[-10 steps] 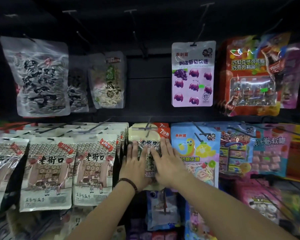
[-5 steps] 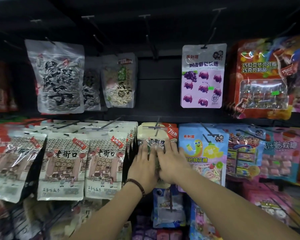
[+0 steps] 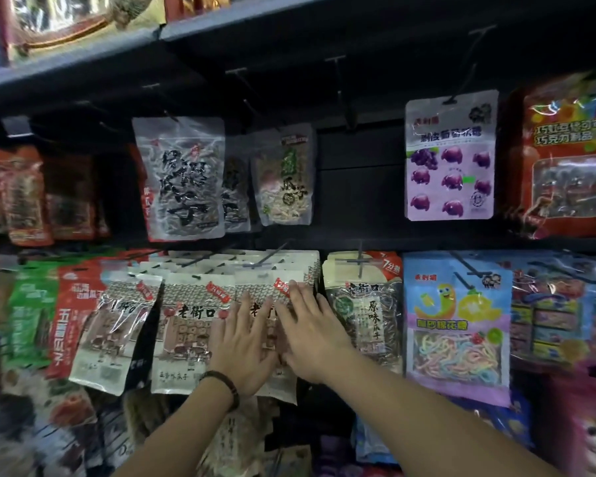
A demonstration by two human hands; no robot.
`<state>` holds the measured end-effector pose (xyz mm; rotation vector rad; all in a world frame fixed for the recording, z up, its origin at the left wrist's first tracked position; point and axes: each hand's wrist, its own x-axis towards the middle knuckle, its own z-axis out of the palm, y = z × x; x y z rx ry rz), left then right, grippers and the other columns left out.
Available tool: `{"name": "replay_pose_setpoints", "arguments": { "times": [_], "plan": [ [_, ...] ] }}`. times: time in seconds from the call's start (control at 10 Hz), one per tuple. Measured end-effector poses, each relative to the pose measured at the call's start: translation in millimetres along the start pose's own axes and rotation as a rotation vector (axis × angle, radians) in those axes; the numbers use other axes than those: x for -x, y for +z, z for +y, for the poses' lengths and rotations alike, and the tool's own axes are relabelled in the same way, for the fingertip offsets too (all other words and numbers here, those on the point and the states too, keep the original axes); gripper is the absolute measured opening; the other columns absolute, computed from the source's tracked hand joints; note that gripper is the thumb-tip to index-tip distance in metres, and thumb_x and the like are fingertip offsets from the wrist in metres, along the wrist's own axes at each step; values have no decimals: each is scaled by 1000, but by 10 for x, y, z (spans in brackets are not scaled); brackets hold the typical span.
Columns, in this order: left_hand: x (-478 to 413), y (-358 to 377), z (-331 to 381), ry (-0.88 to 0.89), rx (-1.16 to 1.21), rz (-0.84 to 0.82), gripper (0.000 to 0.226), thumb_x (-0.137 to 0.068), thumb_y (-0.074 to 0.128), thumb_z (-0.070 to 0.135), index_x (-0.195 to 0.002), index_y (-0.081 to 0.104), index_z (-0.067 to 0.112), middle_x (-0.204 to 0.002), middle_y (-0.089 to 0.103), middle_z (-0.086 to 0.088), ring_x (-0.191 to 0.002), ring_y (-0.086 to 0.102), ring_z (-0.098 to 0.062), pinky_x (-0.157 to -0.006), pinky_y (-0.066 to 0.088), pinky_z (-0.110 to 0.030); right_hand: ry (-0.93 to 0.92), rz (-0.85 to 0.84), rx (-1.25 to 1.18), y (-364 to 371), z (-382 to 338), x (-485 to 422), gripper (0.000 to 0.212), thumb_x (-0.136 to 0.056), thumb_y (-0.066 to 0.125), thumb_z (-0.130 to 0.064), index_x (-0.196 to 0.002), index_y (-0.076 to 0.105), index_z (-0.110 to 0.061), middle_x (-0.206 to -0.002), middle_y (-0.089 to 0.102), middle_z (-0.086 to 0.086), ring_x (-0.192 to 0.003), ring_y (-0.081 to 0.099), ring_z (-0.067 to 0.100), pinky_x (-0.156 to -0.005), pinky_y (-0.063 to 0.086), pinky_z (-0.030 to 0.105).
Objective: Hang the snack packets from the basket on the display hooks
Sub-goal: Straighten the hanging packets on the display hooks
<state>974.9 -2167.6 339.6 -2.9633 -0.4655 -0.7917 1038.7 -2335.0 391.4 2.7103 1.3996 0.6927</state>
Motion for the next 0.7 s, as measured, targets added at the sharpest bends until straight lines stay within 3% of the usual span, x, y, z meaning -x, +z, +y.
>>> {"name": "replay_pose_setpoints", "arguments": {
  "times": [0.1,0.3,0.4,0.6,0.7],
  "plan": [
    [-133,80,-135,15,-83,-84,92,-84,25,62,-154,-33,48,-168,-35,-9,-157,-27,-35,-127,-1,-63,12,-56,49,82,-6,-125,107,-97,59,-58,-168,-10,-18,-169,-32,22,-158,-29,41,-131,-3,59],
    [-390,187,-184,5,-59,-88,80,-90,21,54,-145,-37,60,-170,-29,-2,-157,-24,-37,-126,-4,-65,72,-73,36,176,77,-376,94,-102,49,-55,-169,-2,-11,-169,-32,23,-157,-31,41,-129,-5,63],
    [-530,160,-162,-25,-81,-107,80,-93,24,53,-147,-34,61,-173,-20,1,-158,-21,-39,-123,-2,-69,104,-109,29,132,133,-499,94,-102,47,-60,-169,3,-12,-170,-29,23,-158,-28,40,-130,-4,63],
    [-497,-22,-29,-65,-117,-170,83,-94,33,51,-155,-24,53,-175,-12,-3,-159,-11,-43,-120,3,-72,81,-130,-9,-8,148,-471,83,-105,47,-51,-168,9,-13,-173,-22,21,-160,-23,39,-131,-2,62],
    [-326,-202,95,-46,-151,-129,82,-96,40,51,-162,-8,41,-175,5,-8,-159,8,-37,-121,18,-65,64,-96,-49,-73,125,-263,79,-104,49,-48,-166,17,-12,-175,-13,19,-163,-13,37,-131,6,60]
  ]
}}
